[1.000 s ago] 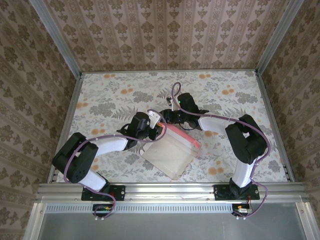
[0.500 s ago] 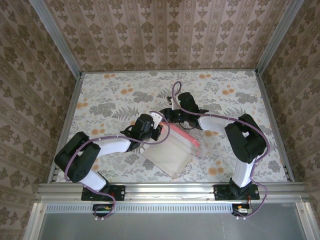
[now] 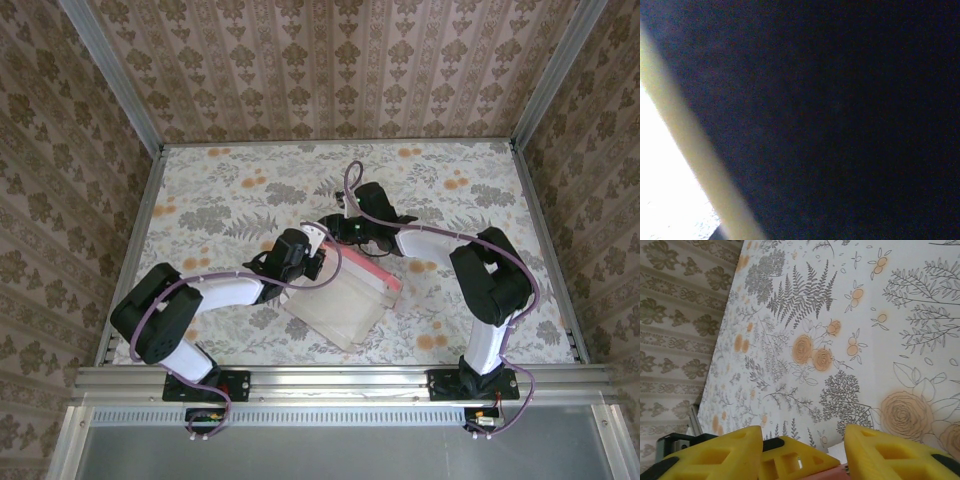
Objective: Fold the paper box
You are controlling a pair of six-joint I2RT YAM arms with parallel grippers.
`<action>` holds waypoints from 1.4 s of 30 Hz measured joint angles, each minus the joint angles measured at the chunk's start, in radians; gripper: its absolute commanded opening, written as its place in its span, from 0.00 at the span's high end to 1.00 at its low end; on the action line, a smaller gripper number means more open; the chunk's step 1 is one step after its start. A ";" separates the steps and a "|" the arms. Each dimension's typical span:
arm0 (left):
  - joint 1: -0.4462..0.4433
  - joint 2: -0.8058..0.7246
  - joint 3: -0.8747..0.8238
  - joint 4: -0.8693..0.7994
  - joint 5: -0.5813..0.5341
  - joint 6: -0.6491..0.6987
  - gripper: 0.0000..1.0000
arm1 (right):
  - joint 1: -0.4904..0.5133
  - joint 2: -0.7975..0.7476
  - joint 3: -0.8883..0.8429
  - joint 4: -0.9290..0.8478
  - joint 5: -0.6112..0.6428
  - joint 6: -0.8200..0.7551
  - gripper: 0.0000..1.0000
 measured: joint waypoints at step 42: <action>0.220 0.159 0.216 0.013 -0.157 -0.085 0.88 | -0.160 -0.585 -0.201 -0.278 0.212 -0.098 0.22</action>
